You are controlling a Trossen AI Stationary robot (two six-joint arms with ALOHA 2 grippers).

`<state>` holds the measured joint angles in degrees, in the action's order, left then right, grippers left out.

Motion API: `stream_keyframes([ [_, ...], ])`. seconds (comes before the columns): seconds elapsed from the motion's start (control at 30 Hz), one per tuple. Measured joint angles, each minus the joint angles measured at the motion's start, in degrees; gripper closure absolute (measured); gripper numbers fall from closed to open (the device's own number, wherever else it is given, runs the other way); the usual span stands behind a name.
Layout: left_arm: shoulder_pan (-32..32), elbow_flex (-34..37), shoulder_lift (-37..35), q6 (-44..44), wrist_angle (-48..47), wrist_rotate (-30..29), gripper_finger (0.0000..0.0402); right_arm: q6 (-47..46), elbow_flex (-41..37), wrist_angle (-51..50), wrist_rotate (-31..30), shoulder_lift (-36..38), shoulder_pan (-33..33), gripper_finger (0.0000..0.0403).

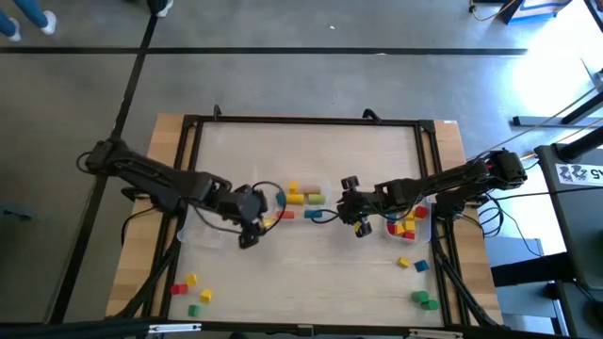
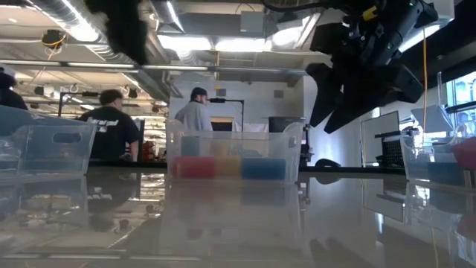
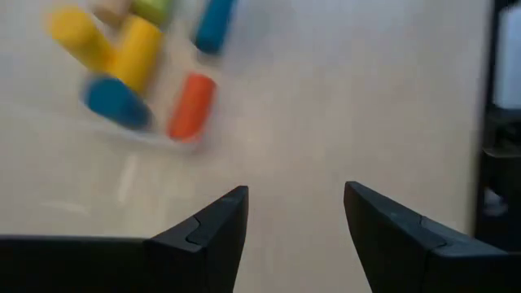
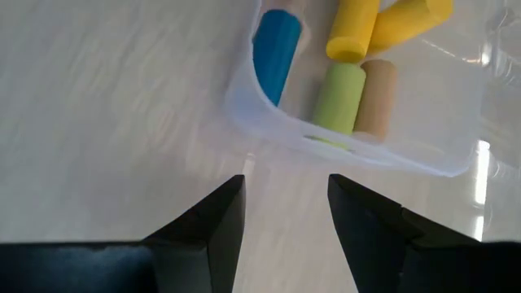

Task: Sort blocks by size
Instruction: Put the red cylinder block into the center transparent bin

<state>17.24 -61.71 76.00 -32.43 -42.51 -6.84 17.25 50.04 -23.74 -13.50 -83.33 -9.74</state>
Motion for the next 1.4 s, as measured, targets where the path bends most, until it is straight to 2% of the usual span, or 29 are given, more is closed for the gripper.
stream_keyframes([
  [0.43,18.18,0.00,-1.24,-22.37,-8.65,3.89,0.0201,0.71,0.02,4.31,0.00,0.00,0.00,0.0221],
  [0.83,30.59,2.50,-1.21,-39.42,-9.15,3.76,0.0201,0.75,0.04,4.73,0.00,0.00,0.00,0.0221],
  [1.13,38.61,3.32,-1.15,-39.14,-12.88,4.77,0.0201,1.41,0.04,4.76,-1.51,0.00,0.00,0.0221],
  [1.4,44.40,3.32,-1.17,-40.66,-14.03,7.94,0.0201,2.51,0.04,4.76,-1.50,0.00,0.00,0.0221],
])
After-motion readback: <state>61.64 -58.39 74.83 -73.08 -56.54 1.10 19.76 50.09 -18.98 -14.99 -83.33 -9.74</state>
